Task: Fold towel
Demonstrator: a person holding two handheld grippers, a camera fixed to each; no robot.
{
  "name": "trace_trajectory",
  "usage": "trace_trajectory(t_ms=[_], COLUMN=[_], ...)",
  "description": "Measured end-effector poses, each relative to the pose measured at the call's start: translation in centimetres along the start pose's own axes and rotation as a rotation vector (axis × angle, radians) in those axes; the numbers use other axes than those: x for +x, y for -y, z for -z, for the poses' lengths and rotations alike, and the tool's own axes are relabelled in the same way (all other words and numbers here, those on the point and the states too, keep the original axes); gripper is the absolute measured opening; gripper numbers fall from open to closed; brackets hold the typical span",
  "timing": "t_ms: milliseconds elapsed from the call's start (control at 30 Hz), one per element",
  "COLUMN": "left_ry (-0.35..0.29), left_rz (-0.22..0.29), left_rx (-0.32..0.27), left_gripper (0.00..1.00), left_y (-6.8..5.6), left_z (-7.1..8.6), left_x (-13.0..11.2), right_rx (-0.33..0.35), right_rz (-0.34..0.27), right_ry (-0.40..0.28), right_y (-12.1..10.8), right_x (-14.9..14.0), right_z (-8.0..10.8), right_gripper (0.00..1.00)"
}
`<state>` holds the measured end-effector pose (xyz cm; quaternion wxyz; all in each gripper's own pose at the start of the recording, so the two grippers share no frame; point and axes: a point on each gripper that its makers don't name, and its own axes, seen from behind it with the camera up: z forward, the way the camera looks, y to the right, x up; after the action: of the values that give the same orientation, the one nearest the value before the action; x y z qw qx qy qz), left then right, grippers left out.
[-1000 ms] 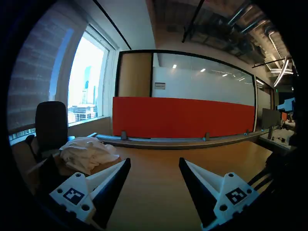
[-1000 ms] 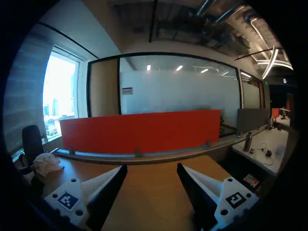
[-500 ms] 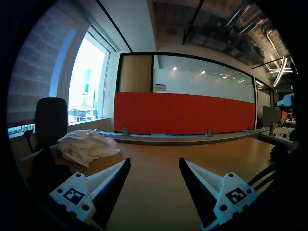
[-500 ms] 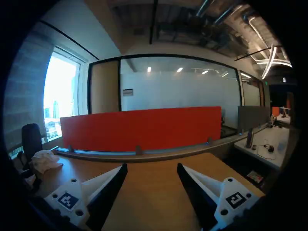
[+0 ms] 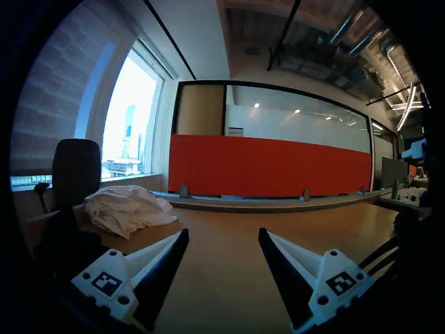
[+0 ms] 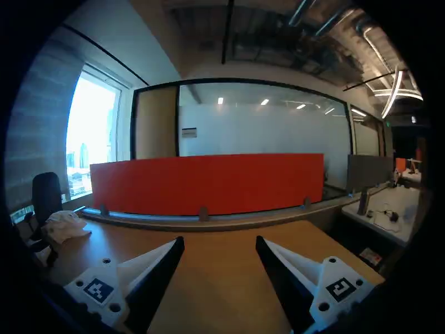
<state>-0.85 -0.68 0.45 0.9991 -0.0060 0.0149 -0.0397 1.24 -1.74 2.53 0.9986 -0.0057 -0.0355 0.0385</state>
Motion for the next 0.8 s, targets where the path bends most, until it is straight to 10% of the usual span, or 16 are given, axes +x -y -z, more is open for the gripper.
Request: trace_trajectory(t_ms=[800], left_ry=[0.012], left_rz=[-0.024], left_rx=[0.018], left_gripper=[0.93], left_y=[0.2], left_z=[-0.2], left_x=[-2.2], right_rx=[0.005], right_rz=[0.014], right_ry=[0.017], right_y=[-0.1], right_x=[-1.6], right_z=[-0.1], right_gripper=[1.0])
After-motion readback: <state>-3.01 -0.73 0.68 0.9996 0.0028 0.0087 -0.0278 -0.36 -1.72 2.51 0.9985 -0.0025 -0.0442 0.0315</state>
